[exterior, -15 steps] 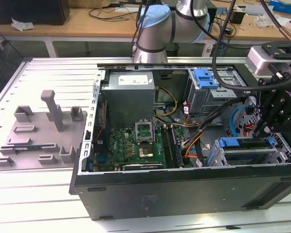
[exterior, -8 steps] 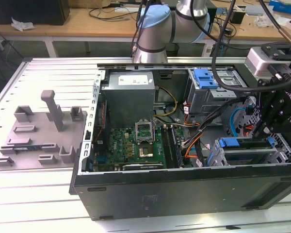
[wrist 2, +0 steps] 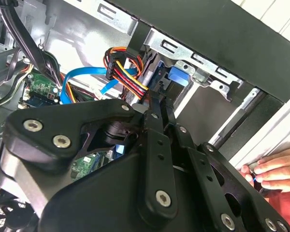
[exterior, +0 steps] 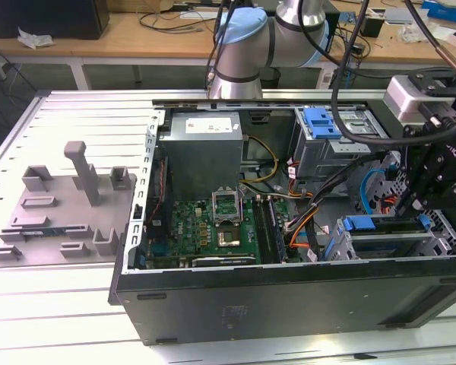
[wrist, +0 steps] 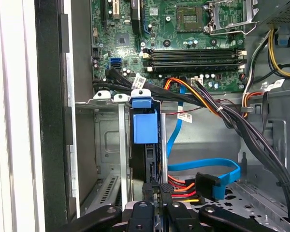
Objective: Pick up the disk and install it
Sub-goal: 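Insert the first disk wire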
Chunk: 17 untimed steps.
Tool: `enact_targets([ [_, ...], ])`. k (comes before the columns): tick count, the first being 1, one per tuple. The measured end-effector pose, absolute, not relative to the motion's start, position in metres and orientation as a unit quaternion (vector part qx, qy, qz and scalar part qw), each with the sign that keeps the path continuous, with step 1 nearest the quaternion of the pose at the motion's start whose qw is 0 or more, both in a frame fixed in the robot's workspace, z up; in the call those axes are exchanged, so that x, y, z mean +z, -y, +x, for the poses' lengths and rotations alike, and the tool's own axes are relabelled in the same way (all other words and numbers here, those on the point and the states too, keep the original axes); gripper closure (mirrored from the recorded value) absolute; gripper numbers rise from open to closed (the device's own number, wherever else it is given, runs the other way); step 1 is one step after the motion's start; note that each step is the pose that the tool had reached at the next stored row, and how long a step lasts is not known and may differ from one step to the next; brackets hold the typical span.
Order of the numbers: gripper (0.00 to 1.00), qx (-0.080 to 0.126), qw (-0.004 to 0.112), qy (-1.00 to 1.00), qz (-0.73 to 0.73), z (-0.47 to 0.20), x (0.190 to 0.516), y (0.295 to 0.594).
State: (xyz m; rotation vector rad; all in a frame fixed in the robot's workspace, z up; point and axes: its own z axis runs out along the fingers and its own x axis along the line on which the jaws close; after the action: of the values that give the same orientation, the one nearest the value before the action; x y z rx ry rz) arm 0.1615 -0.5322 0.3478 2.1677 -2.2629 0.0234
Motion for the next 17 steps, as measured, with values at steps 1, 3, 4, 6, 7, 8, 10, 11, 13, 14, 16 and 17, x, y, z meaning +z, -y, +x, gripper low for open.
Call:
enact_targets([
  [1,0.84,0.007,0.004,0.722,0.692,0.1616,0.3476,0.5322],
  [3,0.84,0.007,0.004,0.722,0.692,0.1615,0.3472,0.5322],
  [4,0.84,0.007,0.004,0.722,0.692,0.1615,0.3469,0.5322],
  [6,0.84,0.007,0.004,0.722,0.692,0.1615,0.3465,0.5322],
  [7,0.84,0.007,0.004,0.722,0.692,0.1615,0.3462,0.5322],
  [8,0.84,0.007,0.004,0.722,0.692,0.1615,0.346,0.5322],
  [10,0.84,0.007,0.004,0.722,0.692,0.1615,0.3456,0.5322],
  [11,0.84,0.007,0.004,0.722,0.692,0.1615,0.3453,0.5322],
  [13,0.84,0.007,0.003,0.722,0.692,0.1615,0.3449,0.5322],
  [14,0.84,0.007,0.003,0.722,0.692,0.1615,0.3447,0.5322],
  [16,0.84,0.007,0.003,0.722,0.692,0.1616,0.3443,0.5322],
  [17,0.84,0.007,0.003,0.722,0.692,0.1615,0.3441,0.5322],
])
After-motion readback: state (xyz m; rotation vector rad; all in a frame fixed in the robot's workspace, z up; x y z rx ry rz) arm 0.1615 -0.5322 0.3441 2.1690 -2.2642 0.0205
